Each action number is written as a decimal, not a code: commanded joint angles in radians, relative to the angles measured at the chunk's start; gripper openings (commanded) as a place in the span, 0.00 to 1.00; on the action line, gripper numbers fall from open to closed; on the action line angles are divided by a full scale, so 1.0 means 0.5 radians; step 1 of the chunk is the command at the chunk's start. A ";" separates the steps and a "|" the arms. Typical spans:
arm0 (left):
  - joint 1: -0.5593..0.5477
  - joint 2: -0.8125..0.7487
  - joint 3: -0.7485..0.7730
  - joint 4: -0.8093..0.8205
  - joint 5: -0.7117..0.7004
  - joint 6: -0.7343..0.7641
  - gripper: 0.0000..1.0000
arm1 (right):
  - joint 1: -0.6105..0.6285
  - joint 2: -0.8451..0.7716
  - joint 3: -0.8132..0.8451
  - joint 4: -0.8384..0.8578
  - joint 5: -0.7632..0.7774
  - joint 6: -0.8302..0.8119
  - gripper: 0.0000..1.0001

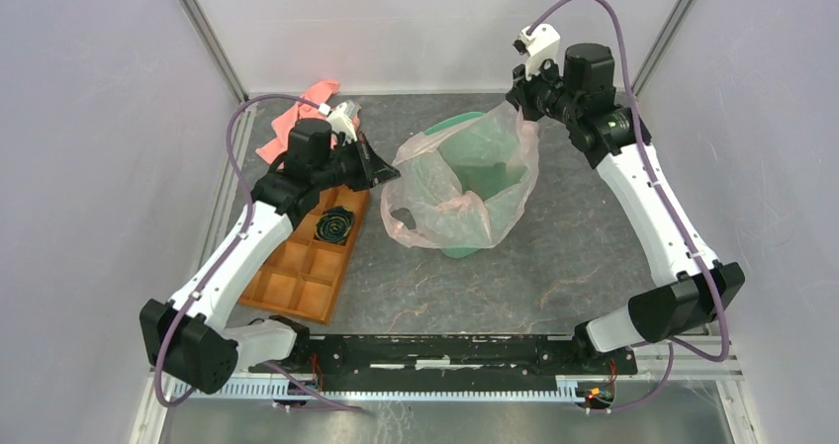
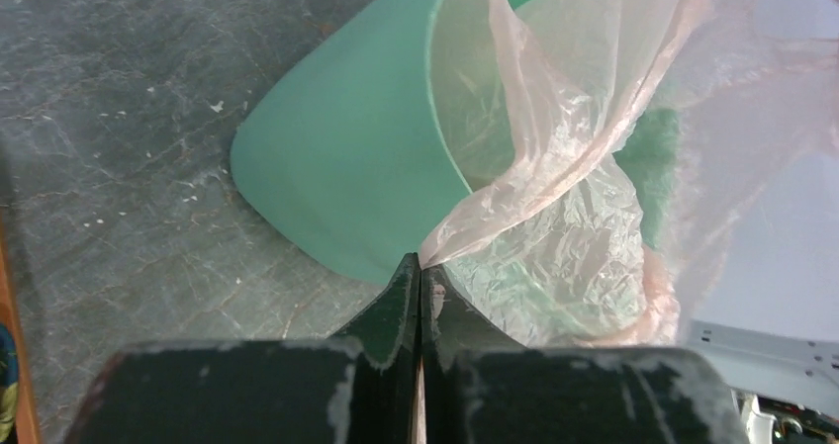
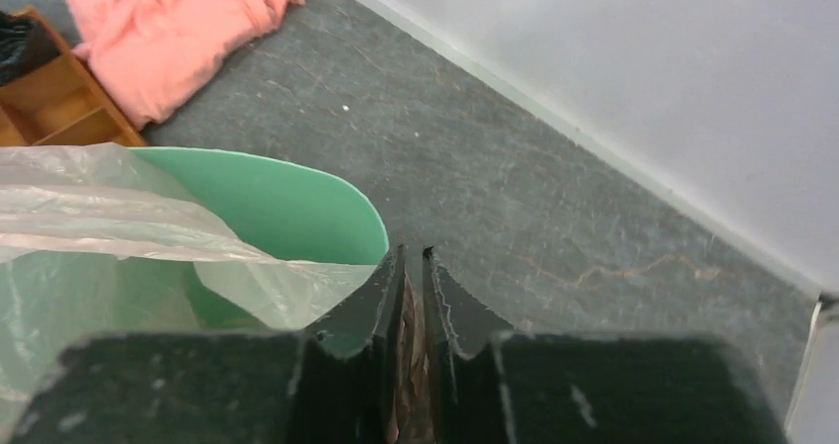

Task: Put the trash bags into the trash bin

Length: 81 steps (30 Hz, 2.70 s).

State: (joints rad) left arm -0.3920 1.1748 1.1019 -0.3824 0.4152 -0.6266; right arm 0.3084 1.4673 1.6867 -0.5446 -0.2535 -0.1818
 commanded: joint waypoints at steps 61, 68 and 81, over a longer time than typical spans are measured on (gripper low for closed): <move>0.179 -0.572 -0.362 -0.159 -0.400 -0.132 0.97 | -0.245 -0.279 -0.253 -0.263 0.238 0.543 0.90; 0.181 -0.741 -0.444 0.031 -0.180 -0.485 0.98 | -0.245 -0.439 -0.175 -0.309 0.295 0.563 0.95; 0.183 -0.316 0.073 0.088 -0.132 -0.339 1.00 | -0.243 -0.429 -0.370 0.219 0.099 0.599 0.75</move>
State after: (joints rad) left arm -0.3088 0.9405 1.0729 -0.4068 0.2913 -0.8162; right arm 0.1875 1.2423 1.5478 -0.6044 -0.1089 0.0689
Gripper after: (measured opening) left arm 0.994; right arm 0.850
